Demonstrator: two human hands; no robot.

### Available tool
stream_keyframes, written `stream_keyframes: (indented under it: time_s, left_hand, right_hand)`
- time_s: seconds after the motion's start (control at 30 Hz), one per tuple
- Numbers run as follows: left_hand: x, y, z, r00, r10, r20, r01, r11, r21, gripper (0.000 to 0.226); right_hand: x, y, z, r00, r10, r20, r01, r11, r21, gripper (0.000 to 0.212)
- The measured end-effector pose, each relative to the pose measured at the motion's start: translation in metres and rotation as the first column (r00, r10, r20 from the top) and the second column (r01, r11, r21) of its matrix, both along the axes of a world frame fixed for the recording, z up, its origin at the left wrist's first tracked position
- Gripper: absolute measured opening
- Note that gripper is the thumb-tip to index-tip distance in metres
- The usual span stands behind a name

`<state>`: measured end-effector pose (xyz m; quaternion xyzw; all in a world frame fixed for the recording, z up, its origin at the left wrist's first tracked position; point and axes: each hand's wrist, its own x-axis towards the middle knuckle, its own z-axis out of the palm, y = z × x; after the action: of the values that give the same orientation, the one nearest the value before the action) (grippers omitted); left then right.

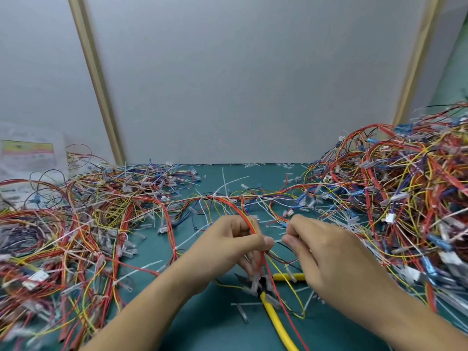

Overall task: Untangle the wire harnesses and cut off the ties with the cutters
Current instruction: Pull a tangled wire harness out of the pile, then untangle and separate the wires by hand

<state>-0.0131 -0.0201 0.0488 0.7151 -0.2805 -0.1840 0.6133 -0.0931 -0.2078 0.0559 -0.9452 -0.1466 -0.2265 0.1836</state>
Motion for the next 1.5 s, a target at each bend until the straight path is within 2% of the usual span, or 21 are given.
stream_keyframes:
  time_s: [0.1, 0.2, 0.23, 0.3, 0.4, 0.5, 0.57, 0.63, 0.7, 0.77, 0.8, 0.9, 0.97, 1.07, 1.23, 1.4, 1.5]
  left_hand:
    - [0.002, 0.002, 0.004, 0.99, 0.018, -0.137, -0.026, 0.998, -0.058, 0.037]
    - [0.01, 0.007, 0.011, 0.878, 0.198, -0.437, -0.306, 0.933, -0.192, 0.07]
    - [0.013, 0.01, 0.012, 0.829, 0.242, -0.504, -0.403, 0.884, -0.237, 0.069]
    - [0.019, 0.013, 0.013, 0.771, 0.265, -0.579, -0.517, 0.792, -0.325, 0.05]
    - [0.018, 0.015, 0.012, 0.819, 0.27, -0.506, -0.492, 0.785, -0.377, 0.025]
    - [0.014, 0.013, 0.013, 0.906, 0.224, -0.359, -0.364, 0.845, -0.393, 0.02]
    - [0.008, 0.011, 0.014, 0.959, 0.183, -0.216, -0.252, 0.903, -0.349, 0.021]
    - [0.001, 0.007, 0.015, 0.985, 0.148, -0.086, -0.166, 0.942, -0.292, 0.023]
    - [-0.006, 0.004, 0.015, 0.993, 0.11, 0.031, -0.1, 0.968, -0.23, 0.024]
    - [-0.011, 0.001, 0.015, 0.992, 0.059, 0.111, -0.039, 0.984, -0.176, 0.029]
    - [-0.013, 0.0, 0.015, 0.991, 0.039, 0.128, -0.018, 0.987, -0.159, 0.031]
    - [-0.016, -0.003, 0.014, 0.991, 0.017, 0.135, 0.001, 0.991, -0.135, 0.035]
    - [-0.017, -0.004, 0.013, 0.992, 0.015, 0.129, 0.003, 0.99, -0.138, 0.036]
    - [-0.018, -0.004, 0.012, 0.992, 0.013, 0.125, 0.004, 0.991, -0.136, 0.033]
    - [-0.019, -0.007, 0.009, 0.996, -0.009, 0.094, 0.02, 0.992, -0.122, 0.023]
    - [-0.015, -0.009, 0.007, 0.995, 0.0, 0.101, 0.014, 0.991, -0.131, 0.022]
    - [-0.014, -0.005, 0.009, 0.994, -0.008, 0.113, 0.024, 0.989, -0.144, 0.032]
  right_hand:
    - [0.002, -0.007, -0.002, 1.0, -0.007, -0.007, 0.008, 0.993, 0.119, 0.019]
    - [0.002, -0.011, -0.001, 1.0, 0.007, -0.029, 0.0, 0.977, 0.212, 0.018]
    - [0.002, -0.011, -0.001, 0.999, 0.012, -0.036, -0.004, 0.974, 0.227, 0.018]
    - [0.003, -0.01, 0.0, 0.998, 0.031, -0.055, -0.016, 0.969, 0.247, 0.02]
    - [0.001, -0.008, 0.002, 0.983, 0.118, -0.143, -0.067, 0.945, 0.319, 0.022]
    - [-0.002, -0.006, 0.009, 0.924, 0.249, -0.29, -0.138, 0.925, 0.353, 0.014]
    - [0.001, -0.006, 0.008, 0.957, 0.209, -0.201, -0.116, 0.911, 0.396, 0.019]
    - [0.004, -0.007, 0.006, 0.999, 0.044, -0.021, -0.03, 0.89, 0.456, 0.012]
    - [0.005, -0.005, 0.006, 0.996, -0.044, 0.076, 0.009, 0.915, 0.403, 0.014]
    - [0.005, -0.003, 0.004, 0.998, -0.004, 0.058, -0.014, 0.953, 0.304, 0.019]
    - [0.004, -0.001, 0.003, 0.999, 0.046, 0.016, -0.048, 0.954, 0.296, 0.018]
    - [0.003, 0.005, -0.001, 0.97, 0.207, -0.127, -0.137, 0.898, 0.418, 0.018]
    - [0.004, 0.007, -0.002, 0.958, 0.238, -0.161, -0.134, 0.865, 0.483, 0.023]
    - [0.004, 0.011, -0.002, 0.942, 0.292, -0.163, -0.129, 0.767, 0.629, 0.031]
    - [0.004, 0.017, -0.005, 0.962, 0.245, -0.122, -0.109, 0.752, 0.65, 0.042]
    - [0.007, 0.02, -0.006, 0.967, 0.233, -0.102, -0.105, 0.731, 0.674, 0.039]
    - [0.008, 0.017, -0.004, 0.968, 0.226, -0.113, -0.078, 0.692, 0.718, 0.037]
